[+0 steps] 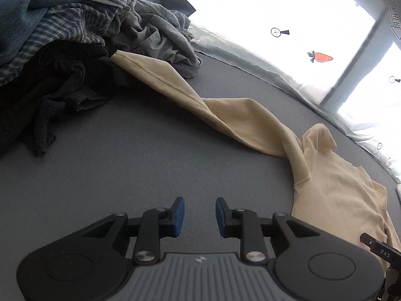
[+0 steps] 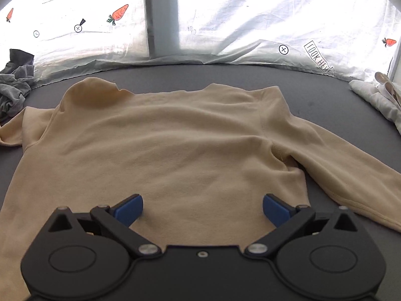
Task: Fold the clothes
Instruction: 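Grasp the sleeve cuff near the clothes heap with the left tool, then pull the sleeve out from under the clothes heap with the left tool and lay it down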
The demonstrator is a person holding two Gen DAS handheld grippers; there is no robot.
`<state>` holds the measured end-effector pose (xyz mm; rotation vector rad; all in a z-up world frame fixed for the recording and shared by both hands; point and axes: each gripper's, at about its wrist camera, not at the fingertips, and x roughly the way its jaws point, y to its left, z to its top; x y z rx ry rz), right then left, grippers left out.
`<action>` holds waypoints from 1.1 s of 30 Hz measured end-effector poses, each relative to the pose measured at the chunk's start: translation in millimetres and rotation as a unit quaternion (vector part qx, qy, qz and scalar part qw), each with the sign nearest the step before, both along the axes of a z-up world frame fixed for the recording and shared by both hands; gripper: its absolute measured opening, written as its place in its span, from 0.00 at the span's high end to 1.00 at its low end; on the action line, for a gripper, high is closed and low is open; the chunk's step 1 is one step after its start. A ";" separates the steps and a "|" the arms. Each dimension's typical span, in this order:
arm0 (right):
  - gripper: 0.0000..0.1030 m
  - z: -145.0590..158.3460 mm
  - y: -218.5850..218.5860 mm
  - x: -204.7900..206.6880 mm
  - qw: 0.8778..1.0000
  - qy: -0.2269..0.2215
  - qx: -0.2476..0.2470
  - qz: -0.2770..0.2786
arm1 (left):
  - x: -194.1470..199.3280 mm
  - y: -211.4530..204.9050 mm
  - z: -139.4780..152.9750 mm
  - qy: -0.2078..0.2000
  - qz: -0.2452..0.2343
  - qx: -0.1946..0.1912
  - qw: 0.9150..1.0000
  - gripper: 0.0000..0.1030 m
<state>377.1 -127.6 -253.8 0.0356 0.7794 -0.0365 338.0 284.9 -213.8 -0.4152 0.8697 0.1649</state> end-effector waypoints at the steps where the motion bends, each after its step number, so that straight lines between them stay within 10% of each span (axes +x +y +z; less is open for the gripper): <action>1: 0.00 -2.4 -0.1 6.7 1.000 -0.003 0.003 -0.012 | 15.1 6.6 1.1 0.001 0.001 -0.009 1.000 0.73; 7: 0.00 -11.4 6.9 18.6 0.996 -0.045 -0.007 -0.070 | 74.2 32.0 7.3 -0.031 0.002 -0.130 0.991 0.72; 14: 0.00 -11.5 5.9 21.2 0.996 -0.047 -0.007 -0.071 | 126.2 38.9 -12.4 -0.037 0.078 -0.295 0.952 0.66; 26: 0.00 -11.8 5.9 21.2 0.996 -0.047 -0.006 -0.070 | 213.7 31.5 -36.1 0.068 0.109 -0.260 0.957 0.53; 30: 0.00 -11.8 6.4 21.5 0.996 -0.047 -0.006 -0.070 | 222.9 24.3 -36.8 0.097 0.108 -0.220 0.965 0.96; 33: 0.00 -11.8 6.2 21.4 0.996 -0.047 -0.006 -0.070 | 209.4 20.1 -29.1 0.072 0.112 -0.216 0.967 0.96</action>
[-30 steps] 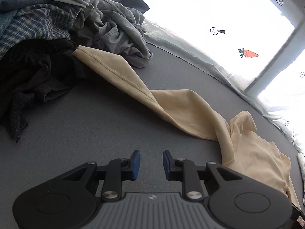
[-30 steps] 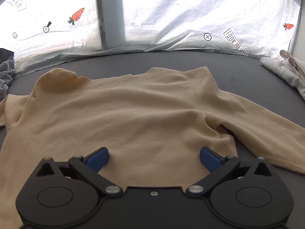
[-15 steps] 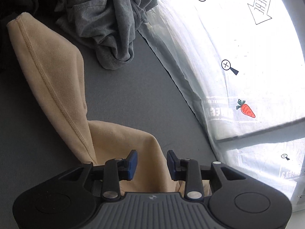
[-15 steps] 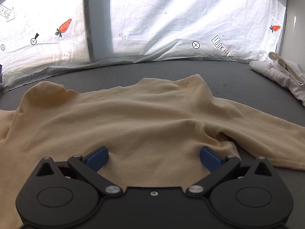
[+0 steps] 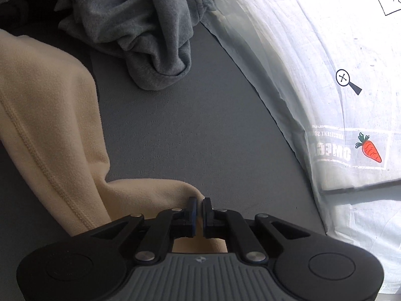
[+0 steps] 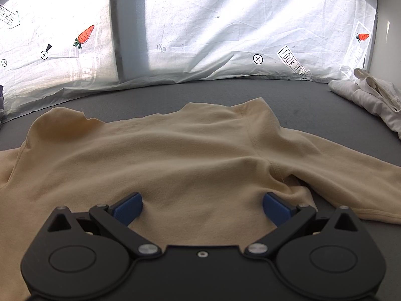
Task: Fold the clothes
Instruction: 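Pull the sleeve out from under the clothes heap with the left tool and lay it down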
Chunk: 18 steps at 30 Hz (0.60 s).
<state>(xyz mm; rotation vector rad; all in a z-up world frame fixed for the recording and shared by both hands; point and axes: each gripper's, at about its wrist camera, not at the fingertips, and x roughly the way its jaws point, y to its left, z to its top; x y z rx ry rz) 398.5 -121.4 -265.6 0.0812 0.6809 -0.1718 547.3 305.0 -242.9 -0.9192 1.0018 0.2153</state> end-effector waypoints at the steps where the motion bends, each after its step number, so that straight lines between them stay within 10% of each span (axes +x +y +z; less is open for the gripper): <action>1: 0.00 0.0 0.0 0.0 1.000 0.000 0.000 0.000 | -6.0 -2.8 5.3 -0.010 -0.010 0.017 1.000 0.96; 7: 0.00 0.0 0.2 0.2 1.000 0.000 0.000 0.000 | -60.9 -17.3 34.0 -0.067 -0.067 0.125 0.988 0.63; 12: 0.00 0.0 0.3 0.1 1.000 0.000 0.000 0.000 | -97.1 -5.2 45.7 -0.061 -0.038 0.182 0.981 0.60; 18: 0.00 0.1 0.4 0.1 1.000 0.000 0.000 0.000 | -104.2 39.9 27.0 -0.036 0.047 0.172 0.983 0.48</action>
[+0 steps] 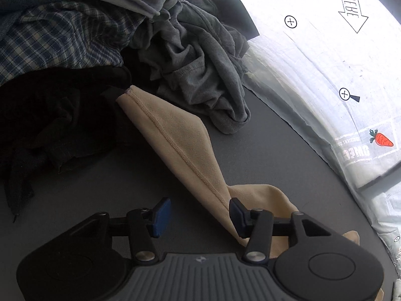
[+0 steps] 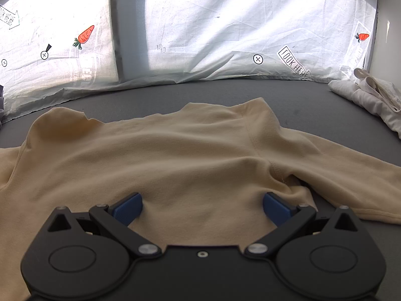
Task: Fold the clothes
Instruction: 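Pull the sleeve out from under the clothes heap with the left tool and lay it down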
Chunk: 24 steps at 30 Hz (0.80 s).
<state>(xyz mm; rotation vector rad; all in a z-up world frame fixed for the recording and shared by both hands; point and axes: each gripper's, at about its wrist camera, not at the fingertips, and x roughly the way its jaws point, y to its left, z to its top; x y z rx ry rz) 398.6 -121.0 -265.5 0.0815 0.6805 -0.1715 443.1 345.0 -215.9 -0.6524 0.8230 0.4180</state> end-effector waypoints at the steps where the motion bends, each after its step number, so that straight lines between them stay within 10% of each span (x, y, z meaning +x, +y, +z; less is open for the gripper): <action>1: 0.00 0.0 0.0 0.0 1.000 0.000 0.000 0.000 | 1.1 8.4 -1.7 -0.006 0.011 -0.003 1.000 0.48; 5: 0.00 0.1 0.1 0.0 1.000 0.000 0.000 0.000 | 12.1 36.2 0.7 0.000 0.077 0.003 0.997 0.50; 10: 0.00 0.2 0.3 -0.1 1.000 0.000 0.000 0.000 | 15.7 45.7 18.9 -0.026 0.070 0.024 0.997 0.97; 24: 0.00 0.4 0.0 -0.4 1.000 -0.001 0.001 0.001 | -106.0 -28.2 79.3 -0.032 0.011 0.241 0.970 0.97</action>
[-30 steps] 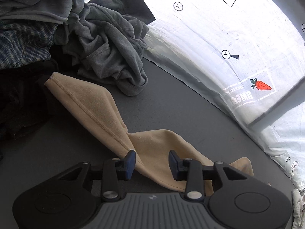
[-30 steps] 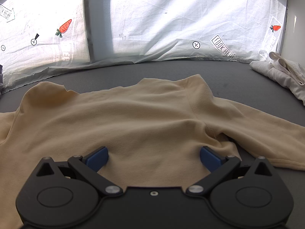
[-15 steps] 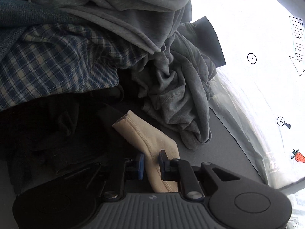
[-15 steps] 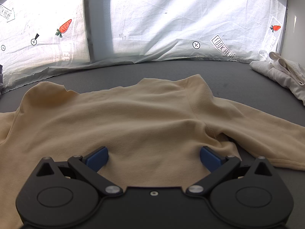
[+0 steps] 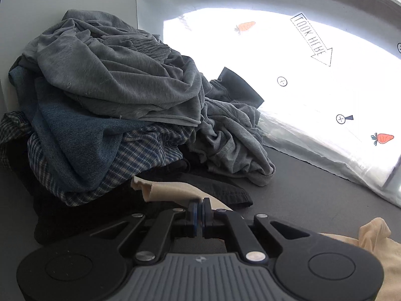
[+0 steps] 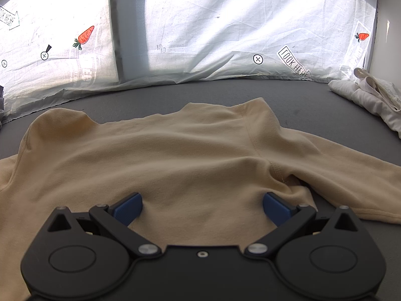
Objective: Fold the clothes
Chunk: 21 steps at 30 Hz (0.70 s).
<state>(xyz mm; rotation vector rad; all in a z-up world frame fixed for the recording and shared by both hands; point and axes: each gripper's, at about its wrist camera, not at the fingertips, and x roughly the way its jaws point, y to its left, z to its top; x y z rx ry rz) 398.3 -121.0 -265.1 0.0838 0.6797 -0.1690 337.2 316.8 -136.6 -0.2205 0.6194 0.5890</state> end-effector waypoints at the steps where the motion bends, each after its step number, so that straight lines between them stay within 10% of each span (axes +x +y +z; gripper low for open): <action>1: 0.00 0.0 -0.1 0.0 1.000 0.000 0.000 0.000 | -9.4 0.1 -5.6 0.012 0.002 -0.005 1.000 0.97; 10: 0.00 0.1 -0.4 -0.1 1.000 -0.001 0.002 0.000 | -86.5 8.7 -72.2 0.110 0.029 -0.096 0.989 0.88; 14: 0.00 0.1 -0.4 -0.2 1.000 -0.001 0.002 0.000 | -104.8 23.6 -65.9 0.088 0.071 -0.102 0.988 0.70; 16: 0.00 0.1 -0.5 -0.2 1.000 -0.001 0.002 0.000 | -106.8 34.9 -64.1 0.085 0.101 -0.086 0.987 0.41; 21: 0.00 0.1 -0.6 -0.2 1.000 -0.001 0.002 0.000 | -107.0 59.4 -78.5 0.089 0.122 -0.094 0.984 0.32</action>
